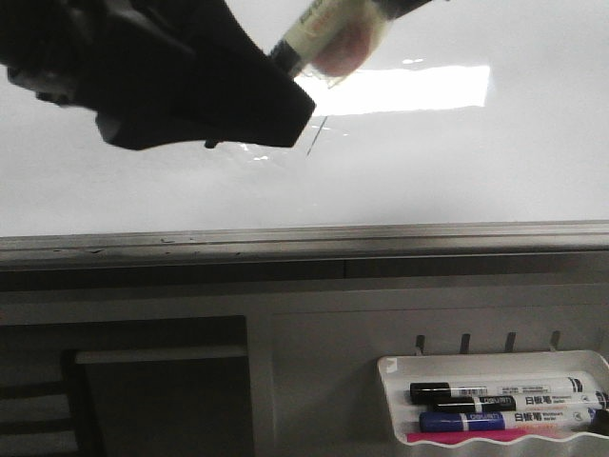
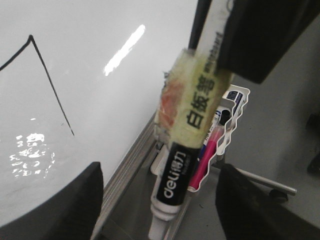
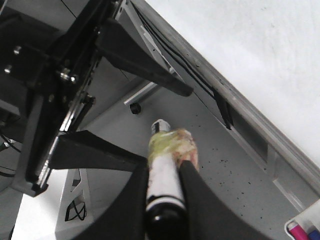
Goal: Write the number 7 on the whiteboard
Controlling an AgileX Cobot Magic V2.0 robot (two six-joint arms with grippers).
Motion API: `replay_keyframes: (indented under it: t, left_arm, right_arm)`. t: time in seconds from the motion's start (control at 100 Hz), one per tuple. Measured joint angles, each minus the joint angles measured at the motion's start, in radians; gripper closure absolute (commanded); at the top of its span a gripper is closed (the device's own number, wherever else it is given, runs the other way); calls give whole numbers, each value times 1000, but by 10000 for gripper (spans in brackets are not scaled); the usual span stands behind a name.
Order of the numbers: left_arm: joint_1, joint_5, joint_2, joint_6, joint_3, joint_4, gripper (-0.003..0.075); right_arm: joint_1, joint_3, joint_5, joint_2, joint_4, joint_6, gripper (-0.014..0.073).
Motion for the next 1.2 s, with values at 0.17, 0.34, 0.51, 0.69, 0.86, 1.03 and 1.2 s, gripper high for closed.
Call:
replay_keyframes:
  t: [0.17,0.34,0.51,0.69,0.86,1.03,1.2]
  left_arm:
    - [0,-8,26,0,-4,10,391]
    - [0,-24,25,0,-13,14,540]
    - [-3,-26,25,3,-13,16,695]
    - [-5,-17,27,23,-13,38,741]
    - [-5,-17,27,15,-15,24,741]
    - [7,-24,16,2,-15,5,741]
    - [101,-24,-57,0,-15,-128,741]
  right_arm:
    - [0,0,1,0,0,0,646]
    - [0,0,-1,0,0,0,646]
    - [0,-1,-12,0,2,0,646]
    - [0,-1,-13,0,2,-2,561]
    - [0,-1,-19,2,2,0,220]
    - [-16,-1,-31,-10,2,0,155]
    - [-136,-1,-26,-88,0,9,155]
